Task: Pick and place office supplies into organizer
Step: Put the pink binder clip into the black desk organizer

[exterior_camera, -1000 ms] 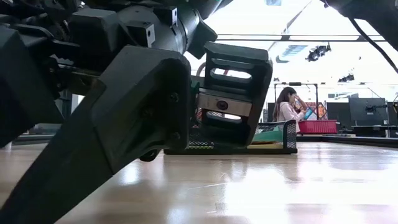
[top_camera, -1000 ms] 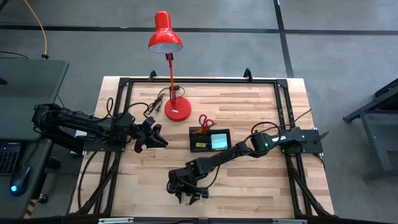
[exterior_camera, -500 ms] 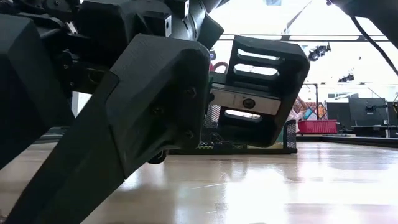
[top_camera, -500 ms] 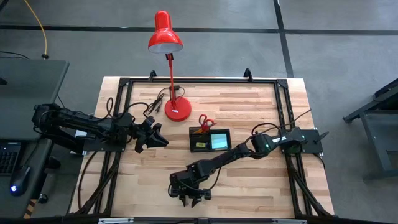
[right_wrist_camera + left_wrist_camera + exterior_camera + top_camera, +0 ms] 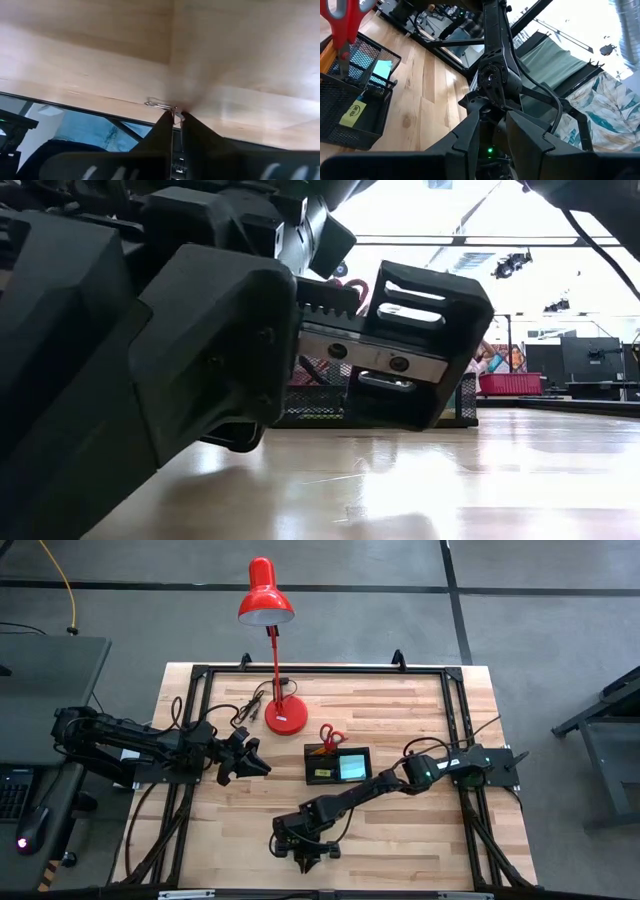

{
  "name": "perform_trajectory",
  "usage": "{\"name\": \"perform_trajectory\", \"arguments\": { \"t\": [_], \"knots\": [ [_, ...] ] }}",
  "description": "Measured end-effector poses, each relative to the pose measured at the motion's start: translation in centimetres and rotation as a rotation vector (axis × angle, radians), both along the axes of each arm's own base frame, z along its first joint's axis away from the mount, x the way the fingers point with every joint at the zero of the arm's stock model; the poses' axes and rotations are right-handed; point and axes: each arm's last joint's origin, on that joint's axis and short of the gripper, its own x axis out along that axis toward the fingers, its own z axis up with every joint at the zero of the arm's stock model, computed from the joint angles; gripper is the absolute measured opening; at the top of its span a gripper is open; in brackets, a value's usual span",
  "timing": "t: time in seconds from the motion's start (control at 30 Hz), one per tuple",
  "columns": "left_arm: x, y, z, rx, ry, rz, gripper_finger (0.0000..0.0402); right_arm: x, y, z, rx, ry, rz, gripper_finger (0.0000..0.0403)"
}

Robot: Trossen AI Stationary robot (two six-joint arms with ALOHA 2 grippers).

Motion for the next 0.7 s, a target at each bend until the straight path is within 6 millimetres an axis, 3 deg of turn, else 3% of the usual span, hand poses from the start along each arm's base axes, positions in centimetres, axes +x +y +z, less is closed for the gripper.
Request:
{"name": "perform_trajectory", "arguments": {
  "t": [0.33, 0.7],
  "knots": [
    [0.0, 0.0, -0.1, -0.001, 0.008, 0.000, 0.0088, -0.1, 0.0, 0.0, -0.010, -0.016, 0.029, 0.0002],
    [0.0, 0.0, -0.1, -0.001, 0.007, -0.001, 0.0088, 0.5, -0.7, 1.7, -0.110, -0.053, 0.021, 0.0000]
  ]
}}
